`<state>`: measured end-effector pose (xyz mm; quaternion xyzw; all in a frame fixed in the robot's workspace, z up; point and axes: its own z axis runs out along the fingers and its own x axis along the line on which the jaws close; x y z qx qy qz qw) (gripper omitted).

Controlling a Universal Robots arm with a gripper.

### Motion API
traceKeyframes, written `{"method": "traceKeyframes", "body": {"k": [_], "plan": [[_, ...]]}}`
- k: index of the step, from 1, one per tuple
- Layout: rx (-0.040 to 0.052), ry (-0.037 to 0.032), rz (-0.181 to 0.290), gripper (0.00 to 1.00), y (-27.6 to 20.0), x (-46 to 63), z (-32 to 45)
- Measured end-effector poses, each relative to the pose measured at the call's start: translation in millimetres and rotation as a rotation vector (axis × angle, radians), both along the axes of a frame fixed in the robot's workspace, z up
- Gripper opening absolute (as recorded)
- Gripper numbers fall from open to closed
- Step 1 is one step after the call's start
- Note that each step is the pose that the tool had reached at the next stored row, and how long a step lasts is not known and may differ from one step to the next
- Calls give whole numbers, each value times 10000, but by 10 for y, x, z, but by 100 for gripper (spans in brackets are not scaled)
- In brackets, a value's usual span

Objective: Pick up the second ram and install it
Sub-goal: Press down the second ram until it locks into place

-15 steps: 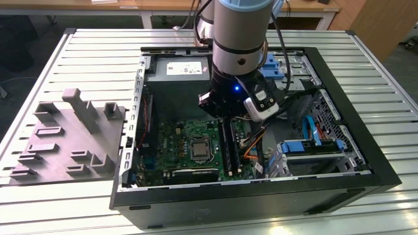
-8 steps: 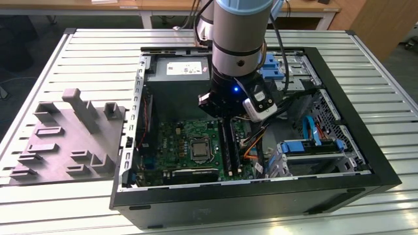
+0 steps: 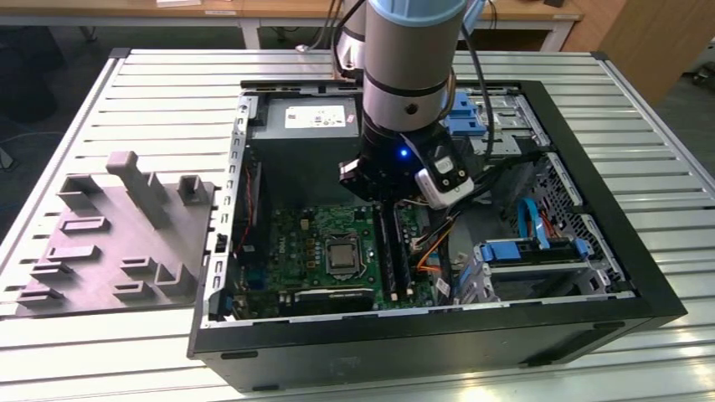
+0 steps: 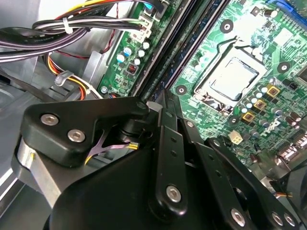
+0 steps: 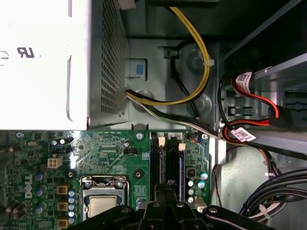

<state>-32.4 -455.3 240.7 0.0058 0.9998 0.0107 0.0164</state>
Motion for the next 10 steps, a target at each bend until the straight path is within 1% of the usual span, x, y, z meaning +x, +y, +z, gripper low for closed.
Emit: {"method": "traceKeyframes", "body": {"k": [5, 10], "plan": [[-4, 2, 0, 10, 4, 14, -32], [-3, 1, 0, 10, 46, 26, -44]]}}
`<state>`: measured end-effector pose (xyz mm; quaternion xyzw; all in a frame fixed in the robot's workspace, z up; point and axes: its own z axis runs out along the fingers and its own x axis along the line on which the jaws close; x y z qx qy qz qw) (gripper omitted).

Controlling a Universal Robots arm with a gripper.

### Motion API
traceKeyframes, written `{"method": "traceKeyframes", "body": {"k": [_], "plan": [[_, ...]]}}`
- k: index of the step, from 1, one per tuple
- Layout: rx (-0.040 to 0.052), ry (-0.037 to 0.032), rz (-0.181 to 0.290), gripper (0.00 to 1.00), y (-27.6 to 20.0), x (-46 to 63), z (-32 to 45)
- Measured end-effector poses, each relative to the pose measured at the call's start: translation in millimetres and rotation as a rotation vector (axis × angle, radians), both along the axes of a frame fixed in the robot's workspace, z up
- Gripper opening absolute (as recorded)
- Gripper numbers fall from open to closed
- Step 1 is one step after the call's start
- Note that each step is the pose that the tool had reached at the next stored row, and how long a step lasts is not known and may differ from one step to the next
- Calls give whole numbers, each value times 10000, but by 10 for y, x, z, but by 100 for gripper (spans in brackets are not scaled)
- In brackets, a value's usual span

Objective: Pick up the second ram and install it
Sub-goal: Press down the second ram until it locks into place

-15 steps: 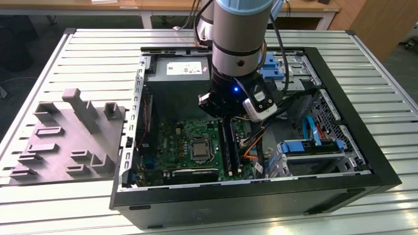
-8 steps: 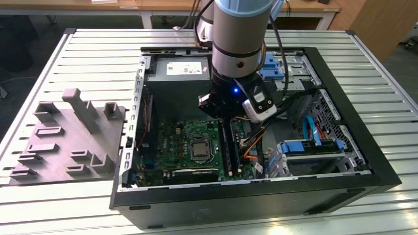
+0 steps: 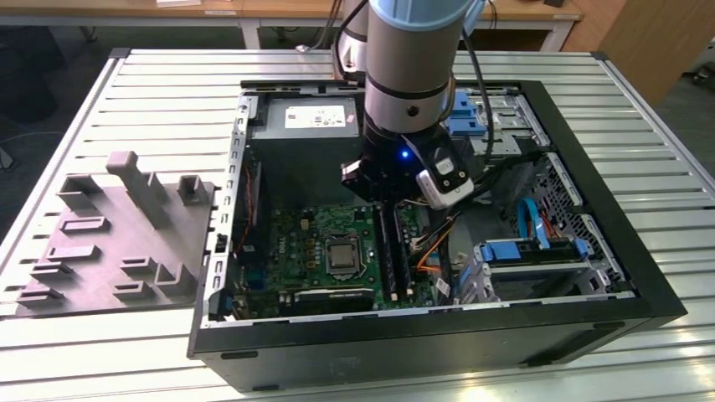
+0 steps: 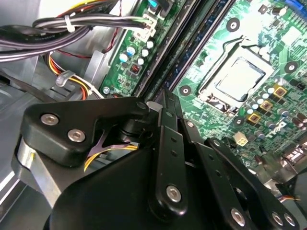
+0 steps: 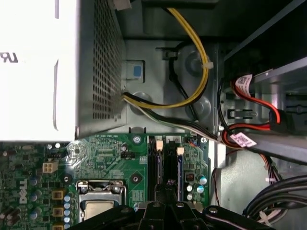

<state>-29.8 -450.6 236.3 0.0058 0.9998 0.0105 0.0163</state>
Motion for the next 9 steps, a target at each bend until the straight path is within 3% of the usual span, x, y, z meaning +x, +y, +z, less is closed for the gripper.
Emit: {"method": "traceKeyframes", "body": {"k": [9], "plan": [[4, 1, -1, 10, 36, -1, -49]]}}
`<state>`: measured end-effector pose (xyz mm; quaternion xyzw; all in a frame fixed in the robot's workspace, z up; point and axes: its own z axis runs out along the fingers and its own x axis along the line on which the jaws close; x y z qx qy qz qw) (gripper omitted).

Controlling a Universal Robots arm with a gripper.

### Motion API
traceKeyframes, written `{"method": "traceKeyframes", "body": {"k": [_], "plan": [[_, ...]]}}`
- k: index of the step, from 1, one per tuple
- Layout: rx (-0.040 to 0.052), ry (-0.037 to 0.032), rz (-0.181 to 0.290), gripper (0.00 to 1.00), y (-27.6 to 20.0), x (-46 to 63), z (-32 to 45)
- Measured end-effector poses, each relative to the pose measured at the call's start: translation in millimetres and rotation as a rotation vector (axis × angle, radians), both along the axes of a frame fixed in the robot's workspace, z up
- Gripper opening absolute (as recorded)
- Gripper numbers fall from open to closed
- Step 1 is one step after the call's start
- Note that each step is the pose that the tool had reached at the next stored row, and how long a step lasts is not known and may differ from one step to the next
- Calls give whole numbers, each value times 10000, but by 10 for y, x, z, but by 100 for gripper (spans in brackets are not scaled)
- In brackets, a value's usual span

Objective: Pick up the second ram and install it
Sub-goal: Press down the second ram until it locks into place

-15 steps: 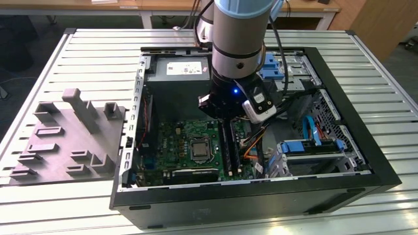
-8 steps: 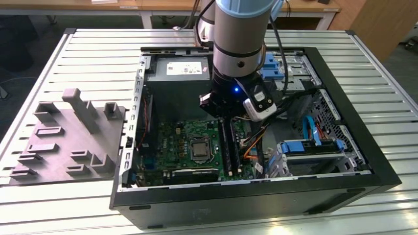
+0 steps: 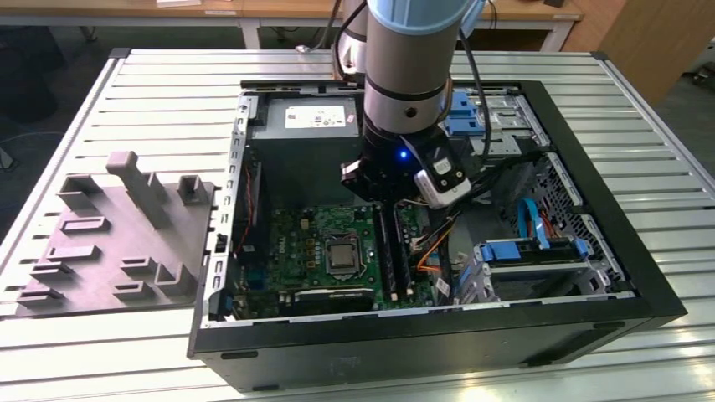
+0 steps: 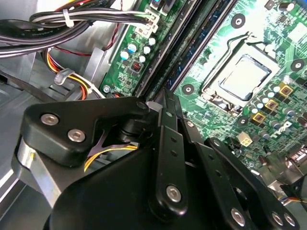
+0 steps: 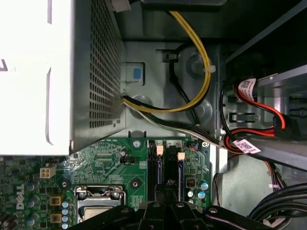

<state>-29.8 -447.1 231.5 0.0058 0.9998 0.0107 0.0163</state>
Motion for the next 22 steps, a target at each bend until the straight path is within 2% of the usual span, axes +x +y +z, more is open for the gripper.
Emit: {"method": "traceKeyframes", "body": {"k": [3, 6, 16, 22], "plan": [[2, -1, 1, 10, 17, 1, -7], [10, 0, 2, 10, 19, 1, -40], [17, -1, 1, 10, 28, -8, -55], [16, 0, 2, 10, 29, -19, -90]]}}
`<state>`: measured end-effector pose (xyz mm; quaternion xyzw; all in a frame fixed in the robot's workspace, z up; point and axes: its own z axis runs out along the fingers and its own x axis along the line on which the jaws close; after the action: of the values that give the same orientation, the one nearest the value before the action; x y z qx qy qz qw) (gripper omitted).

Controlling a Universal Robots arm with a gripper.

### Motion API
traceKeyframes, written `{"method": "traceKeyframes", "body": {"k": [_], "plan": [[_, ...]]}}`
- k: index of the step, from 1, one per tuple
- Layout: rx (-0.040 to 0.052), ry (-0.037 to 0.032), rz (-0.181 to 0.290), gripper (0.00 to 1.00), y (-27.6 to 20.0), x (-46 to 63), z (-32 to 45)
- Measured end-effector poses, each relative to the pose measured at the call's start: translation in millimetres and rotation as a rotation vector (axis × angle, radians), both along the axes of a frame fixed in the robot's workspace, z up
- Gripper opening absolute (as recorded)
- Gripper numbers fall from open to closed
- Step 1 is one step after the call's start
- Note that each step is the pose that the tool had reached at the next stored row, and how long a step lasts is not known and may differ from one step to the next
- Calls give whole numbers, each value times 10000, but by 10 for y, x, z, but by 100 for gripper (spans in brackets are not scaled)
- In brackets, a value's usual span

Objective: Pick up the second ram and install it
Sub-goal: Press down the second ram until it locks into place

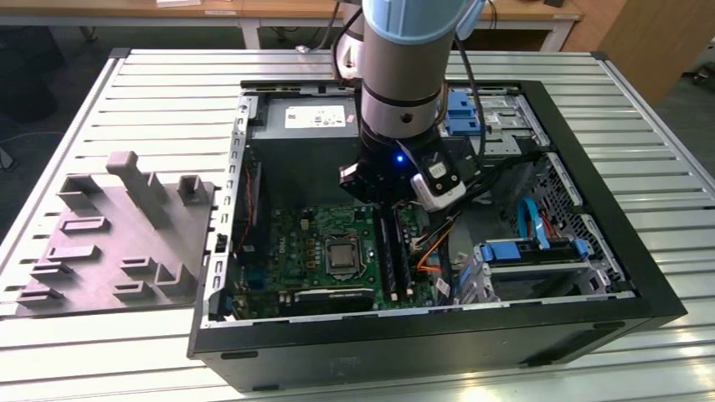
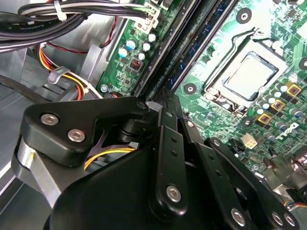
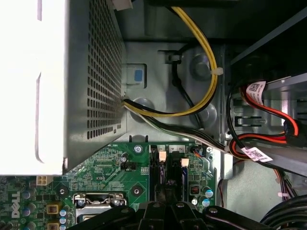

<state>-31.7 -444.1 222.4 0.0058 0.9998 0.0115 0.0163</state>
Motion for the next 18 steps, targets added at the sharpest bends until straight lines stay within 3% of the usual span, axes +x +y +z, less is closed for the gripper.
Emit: {"method": "traceKeyframes", "body": {"k": [18], "plan": [[0, 0, 0, 10, 0, 0, -33]]}}
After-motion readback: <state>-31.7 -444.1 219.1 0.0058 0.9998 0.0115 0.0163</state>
